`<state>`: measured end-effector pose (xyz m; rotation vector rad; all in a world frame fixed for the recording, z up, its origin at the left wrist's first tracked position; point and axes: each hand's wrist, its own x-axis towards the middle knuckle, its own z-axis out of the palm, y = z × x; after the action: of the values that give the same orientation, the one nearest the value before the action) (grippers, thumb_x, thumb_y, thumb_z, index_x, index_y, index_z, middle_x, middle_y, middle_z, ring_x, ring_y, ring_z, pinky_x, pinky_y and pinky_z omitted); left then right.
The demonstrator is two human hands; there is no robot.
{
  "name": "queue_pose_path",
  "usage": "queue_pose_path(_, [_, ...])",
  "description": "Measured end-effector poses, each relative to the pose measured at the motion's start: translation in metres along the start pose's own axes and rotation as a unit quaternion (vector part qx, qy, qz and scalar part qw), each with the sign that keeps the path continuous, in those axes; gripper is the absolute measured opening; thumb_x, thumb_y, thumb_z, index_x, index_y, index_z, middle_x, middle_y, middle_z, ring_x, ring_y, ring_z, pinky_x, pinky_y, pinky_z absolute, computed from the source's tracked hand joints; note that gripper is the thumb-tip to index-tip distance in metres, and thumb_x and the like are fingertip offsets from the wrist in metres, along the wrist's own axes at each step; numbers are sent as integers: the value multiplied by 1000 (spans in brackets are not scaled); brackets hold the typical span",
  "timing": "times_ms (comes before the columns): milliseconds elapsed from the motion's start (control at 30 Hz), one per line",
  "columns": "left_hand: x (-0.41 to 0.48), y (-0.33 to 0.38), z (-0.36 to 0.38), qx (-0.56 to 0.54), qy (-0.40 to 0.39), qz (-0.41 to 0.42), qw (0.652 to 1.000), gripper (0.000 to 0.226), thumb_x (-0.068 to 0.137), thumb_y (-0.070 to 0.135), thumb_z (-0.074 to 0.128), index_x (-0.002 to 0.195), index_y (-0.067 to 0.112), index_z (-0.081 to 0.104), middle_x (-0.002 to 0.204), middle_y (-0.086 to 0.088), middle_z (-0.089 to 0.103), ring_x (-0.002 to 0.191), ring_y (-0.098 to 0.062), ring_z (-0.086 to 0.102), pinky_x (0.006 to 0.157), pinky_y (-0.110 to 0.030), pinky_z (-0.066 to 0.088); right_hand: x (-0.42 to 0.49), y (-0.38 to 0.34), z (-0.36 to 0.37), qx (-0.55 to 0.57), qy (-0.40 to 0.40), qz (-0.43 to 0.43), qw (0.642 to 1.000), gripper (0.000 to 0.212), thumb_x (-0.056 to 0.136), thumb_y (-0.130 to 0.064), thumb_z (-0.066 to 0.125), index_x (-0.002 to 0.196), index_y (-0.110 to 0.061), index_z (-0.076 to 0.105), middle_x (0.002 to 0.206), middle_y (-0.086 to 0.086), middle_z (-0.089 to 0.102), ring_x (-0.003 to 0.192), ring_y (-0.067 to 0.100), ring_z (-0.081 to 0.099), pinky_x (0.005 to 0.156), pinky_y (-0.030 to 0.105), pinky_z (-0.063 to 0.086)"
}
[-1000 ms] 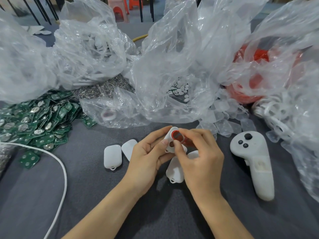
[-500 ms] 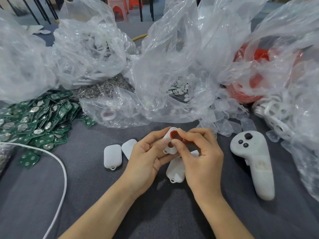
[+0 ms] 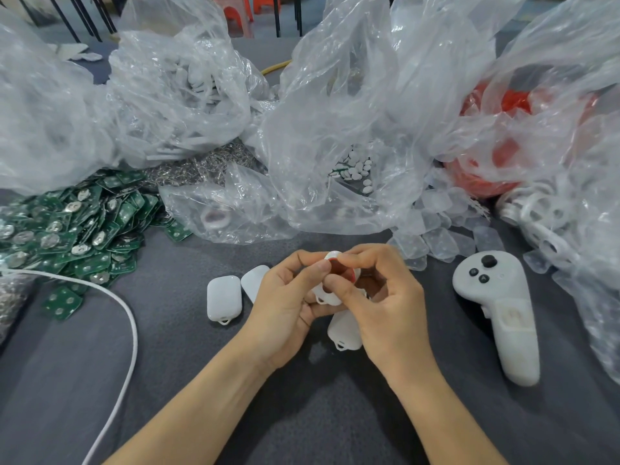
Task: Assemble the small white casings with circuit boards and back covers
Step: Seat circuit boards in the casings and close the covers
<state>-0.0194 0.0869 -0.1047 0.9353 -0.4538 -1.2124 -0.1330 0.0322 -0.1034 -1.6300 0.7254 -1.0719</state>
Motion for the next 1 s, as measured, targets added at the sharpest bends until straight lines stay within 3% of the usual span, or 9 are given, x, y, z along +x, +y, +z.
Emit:
queue_pose_path(233, [0, -1, 2, 10, 22, 2, 1000, 16, 75, 20, 63, 84, 9, 70, 87, -15, 72, 82, -25, 71, 61, -32, 58, 1, 0, 1, 37, -13, 32, 999, 28, 72, -10, 80, 87, -29, 66, 93, -4, 63, 86, 17, 65, 73, 24, 52])
queue_pose_path(400, [1, 1, 4, -28, 33, -2, 999, 15, 77, 17, 61, 84, 4, 66, 87, -15, 71, 84, -26, 70, 64, -32, 58, 5, -4, -10, 157, -74, 74, 982, 21, 79, -10, 71, 100, -10, 71, 99, 2, 72, 94, 14, 68, 78, 18, 51])
queue_pose_path(600, [0, 3, 4, -32, 29, -9, 999, 20, 78, 16, 60, 90, 0, 64, 90, -17, 70, 85, -26, 70, 65, -31, 58, 5, -6, -11, 149, -77, 84, 982, 22, 81, -17, 66, 102, -11, 71, 97, 2, 73, 91, 14, 70, 75, 18, 51])
queue_pose_path(800, [-1, 2, 3, -32, 18, 3, 999, 17, 78, 15, 60, 88, 2, 65, 88, -16, 72, 81, -23, 72, 64, -30, 58, 4, -5, -11, 150, -74, 83, 983, 18, 86, -4, 64, 99, -12, 72, 97, 4, 73, 92, 17, 70, 74, 18, 52])
queue_pose_path(1000, [-2, -3, 3, 2, 23, 24, 999, 23, 76, 17, 63, 95, 3, 65, 95, -20, 70, 87, -26, 70, 68, -33, 58, 5, -5, -10, 159, -49, 109, 980, 18, 78, -13, 63, 85, -26, 73, 90, 6, 73, 88, 20, 70, 77, 28, 55])
